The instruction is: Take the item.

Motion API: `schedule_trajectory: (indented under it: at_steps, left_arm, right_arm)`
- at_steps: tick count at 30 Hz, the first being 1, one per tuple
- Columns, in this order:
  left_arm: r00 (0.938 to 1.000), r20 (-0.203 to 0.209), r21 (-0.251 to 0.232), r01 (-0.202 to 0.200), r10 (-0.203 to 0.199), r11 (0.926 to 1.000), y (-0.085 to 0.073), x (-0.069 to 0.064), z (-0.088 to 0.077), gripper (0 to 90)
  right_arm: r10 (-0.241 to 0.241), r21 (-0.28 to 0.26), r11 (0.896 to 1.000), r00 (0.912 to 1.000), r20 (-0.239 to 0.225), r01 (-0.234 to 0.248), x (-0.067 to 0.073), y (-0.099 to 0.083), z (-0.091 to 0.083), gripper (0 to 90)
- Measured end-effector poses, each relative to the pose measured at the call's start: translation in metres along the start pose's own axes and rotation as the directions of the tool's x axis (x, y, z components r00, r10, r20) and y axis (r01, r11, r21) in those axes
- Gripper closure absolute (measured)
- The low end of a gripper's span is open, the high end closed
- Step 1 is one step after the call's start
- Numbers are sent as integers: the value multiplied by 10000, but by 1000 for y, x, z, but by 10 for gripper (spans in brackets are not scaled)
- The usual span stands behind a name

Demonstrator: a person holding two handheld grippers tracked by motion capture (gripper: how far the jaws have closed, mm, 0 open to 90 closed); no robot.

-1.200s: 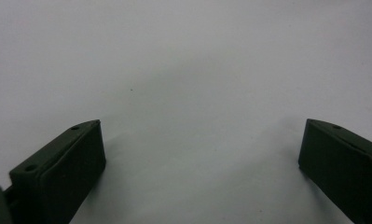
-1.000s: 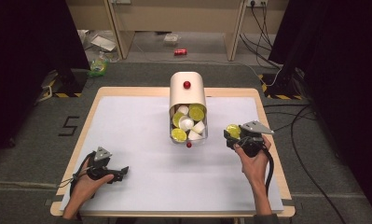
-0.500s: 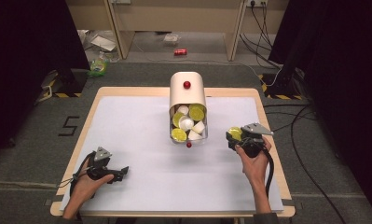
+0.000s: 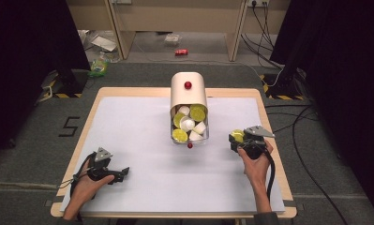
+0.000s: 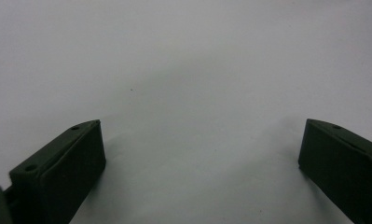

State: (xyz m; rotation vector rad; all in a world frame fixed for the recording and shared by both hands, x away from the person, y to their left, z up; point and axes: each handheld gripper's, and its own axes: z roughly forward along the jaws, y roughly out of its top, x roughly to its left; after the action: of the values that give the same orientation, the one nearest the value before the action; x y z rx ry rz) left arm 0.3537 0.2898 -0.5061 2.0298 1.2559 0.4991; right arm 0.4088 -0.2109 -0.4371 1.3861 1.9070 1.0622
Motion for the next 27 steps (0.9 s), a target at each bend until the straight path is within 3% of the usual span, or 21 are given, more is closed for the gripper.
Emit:
schedule_trajectory:
  at_steps: [27]
  left_arm:
    - [10000,-2,-3,-1,1,10000,0,0,0,0]
  right_arm:
    - [-150,566,9983,9997,175,140,-2,-11,13,383]
